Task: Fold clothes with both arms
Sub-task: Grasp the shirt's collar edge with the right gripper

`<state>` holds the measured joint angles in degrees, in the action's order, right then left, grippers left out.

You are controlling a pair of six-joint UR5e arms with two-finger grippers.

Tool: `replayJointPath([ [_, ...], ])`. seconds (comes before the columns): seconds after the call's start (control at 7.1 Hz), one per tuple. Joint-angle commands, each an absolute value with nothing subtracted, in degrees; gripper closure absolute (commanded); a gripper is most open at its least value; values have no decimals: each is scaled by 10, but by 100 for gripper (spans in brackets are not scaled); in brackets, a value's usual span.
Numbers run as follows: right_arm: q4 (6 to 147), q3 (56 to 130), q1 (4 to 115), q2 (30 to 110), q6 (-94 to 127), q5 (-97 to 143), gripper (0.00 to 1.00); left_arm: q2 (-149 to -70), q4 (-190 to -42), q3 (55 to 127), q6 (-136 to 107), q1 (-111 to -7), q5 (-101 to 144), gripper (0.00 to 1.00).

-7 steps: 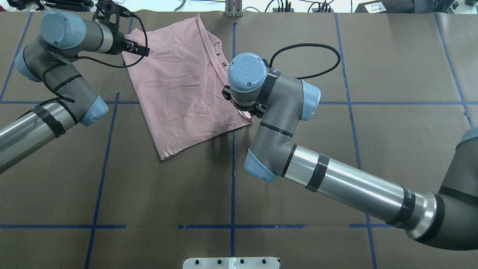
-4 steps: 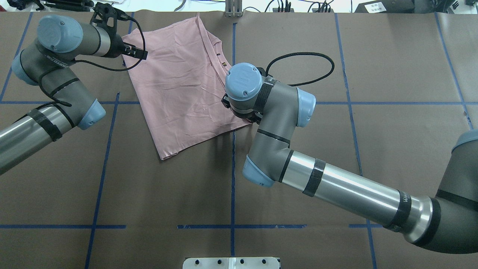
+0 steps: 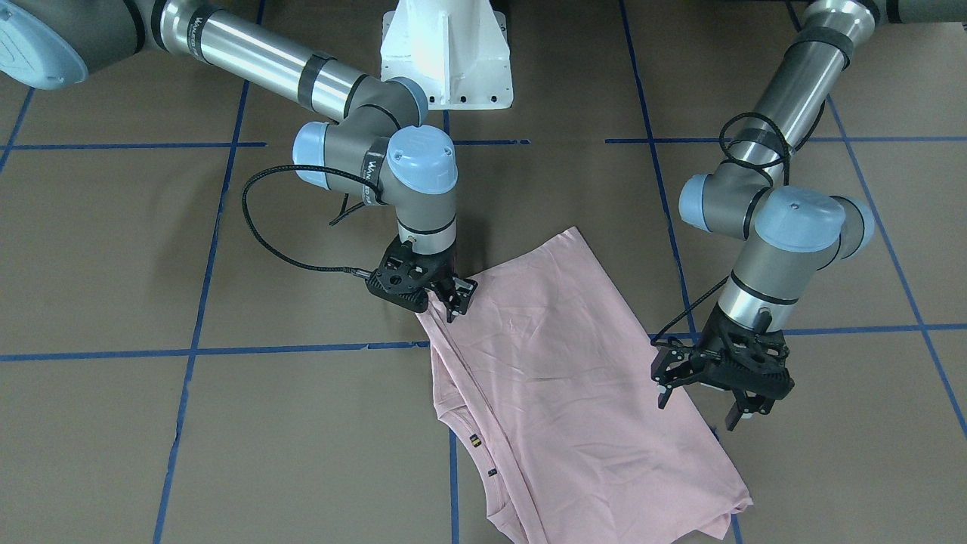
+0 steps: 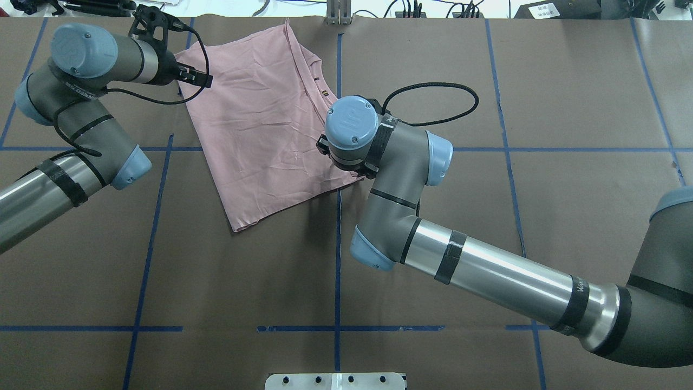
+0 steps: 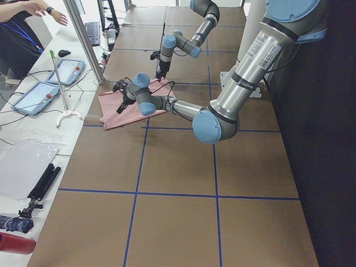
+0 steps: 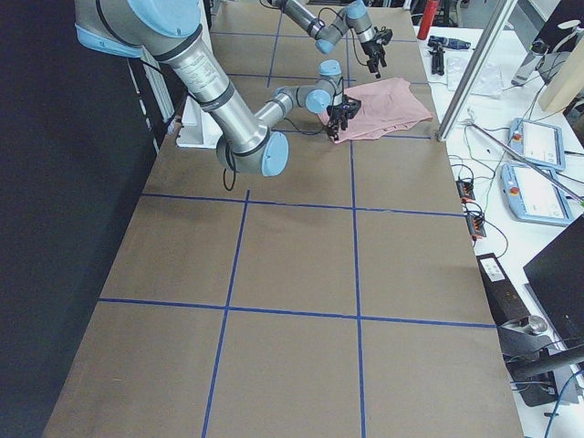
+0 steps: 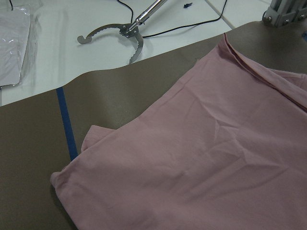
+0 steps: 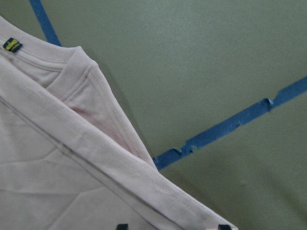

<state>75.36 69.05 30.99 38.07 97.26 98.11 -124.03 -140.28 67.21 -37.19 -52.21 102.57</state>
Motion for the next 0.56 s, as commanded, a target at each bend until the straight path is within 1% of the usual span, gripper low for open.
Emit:
replayJointPath([
  [0.0,750,687,303,372,982,980,30,-1240,-1403,672,-372,-522,1026,0],
  [0.42,753,686,299,374,980,978,31,-1239,-1402,672,-372,-522,1026,0],
])
